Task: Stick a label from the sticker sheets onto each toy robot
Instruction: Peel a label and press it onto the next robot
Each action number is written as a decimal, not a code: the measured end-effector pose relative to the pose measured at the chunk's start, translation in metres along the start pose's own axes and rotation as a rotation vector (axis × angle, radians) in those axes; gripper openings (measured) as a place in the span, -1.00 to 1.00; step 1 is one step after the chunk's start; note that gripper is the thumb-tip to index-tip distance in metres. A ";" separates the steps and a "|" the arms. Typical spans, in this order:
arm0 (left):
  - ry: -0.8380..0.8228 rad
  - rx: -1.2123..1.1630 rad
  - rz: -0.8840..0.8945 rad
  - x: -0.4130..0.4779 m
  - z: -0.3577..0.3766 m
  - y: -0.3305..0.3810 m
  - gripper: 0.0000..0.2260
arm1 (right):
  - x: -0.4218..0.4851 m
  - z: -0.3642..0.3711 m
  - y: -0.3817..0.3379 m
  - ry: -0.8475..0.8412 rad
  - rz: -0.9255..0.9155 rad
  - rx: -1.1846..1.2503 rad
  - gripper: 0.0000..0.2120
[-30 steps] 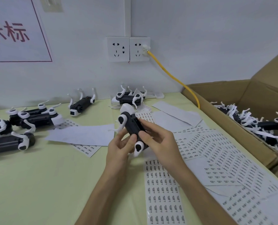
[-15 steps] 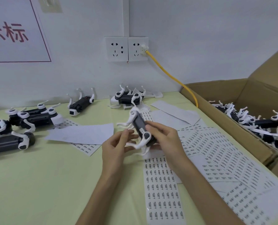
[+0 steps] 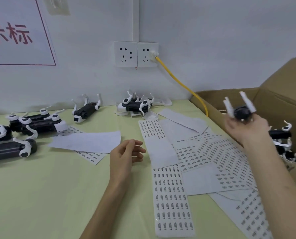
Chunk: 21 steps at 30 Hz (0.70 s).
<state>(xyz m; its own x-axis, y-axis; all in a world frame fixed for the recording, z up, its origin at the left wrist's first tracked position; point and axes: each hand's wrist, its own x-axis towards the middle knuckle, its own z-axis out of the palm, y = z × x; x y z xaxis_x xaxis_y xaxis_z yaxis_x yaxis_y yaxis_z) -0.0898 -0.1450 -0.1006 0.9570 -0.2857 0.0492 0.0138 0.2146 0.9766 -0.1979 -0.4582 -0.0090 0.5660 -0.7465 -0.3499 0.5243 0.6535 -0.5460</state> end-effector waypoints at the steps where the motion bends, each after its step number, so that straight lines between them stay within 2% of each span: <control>1: -0.001 0.000 0.000 0.000 0.000 0.000 -0.72 | 0.006 -0.004 -0.010 0.053 -0.054 -0.058 -0.58; 3: -0.005 -0.002 0.000 0.001 0.000 0.000 -0.72 | 0.012 -0.011 -0.016 0.137 -0.082 -0.148 -0.55; 6: -0.019 0.016 0.001 0.001 0.002 -0.001 -0.71 | 0.005 -0.008 0.013 0.124 -0.107 -0.280 -0.59; 9: -0.047 0.100 0.003 -0.003 0.004 0.000 -0.74 | -0.019 0.001 0.071 -0.074 -0.110 -0.510 -0.76; 11: -0.071 0.191 -0.007 -0.003 0.000 0.002 -0.79 | -0.036 0.004 0.110 -0.206 -0.123 -0.681 -0.74; 14: -0.142 0.321 -0.030 0.004 -0.016 0.017 -0.85 | -0.050 0.000 0.152 -0.288 -0.215 -0.857 -0.71; 17: 0.018 0.704 0.114 0.022 -0.052 0.041 -0.86 | -0.053 -0.003 0.166 -0.325 -0.291 -0.916 -0.71; 21: 0.361 1.338 0.223 0.053 -0.121 0.085 -0.61 | -0.051 -0.006 0.166 -0.338 -0.304 -0.874 -0.68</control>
<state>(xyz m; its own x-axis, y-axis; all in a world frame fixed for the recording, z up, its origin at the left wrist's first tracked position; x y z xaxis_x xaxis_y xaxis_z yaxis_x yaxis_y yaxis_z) -0.0030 -0.0291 -0.0404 0.9261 -0.0675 0.3712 -0.2333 -0.8757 0.4227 -0.1438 -0.3126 -0.0863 0.7088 -0.7028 0.0606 0.0996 0.0147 -0.9949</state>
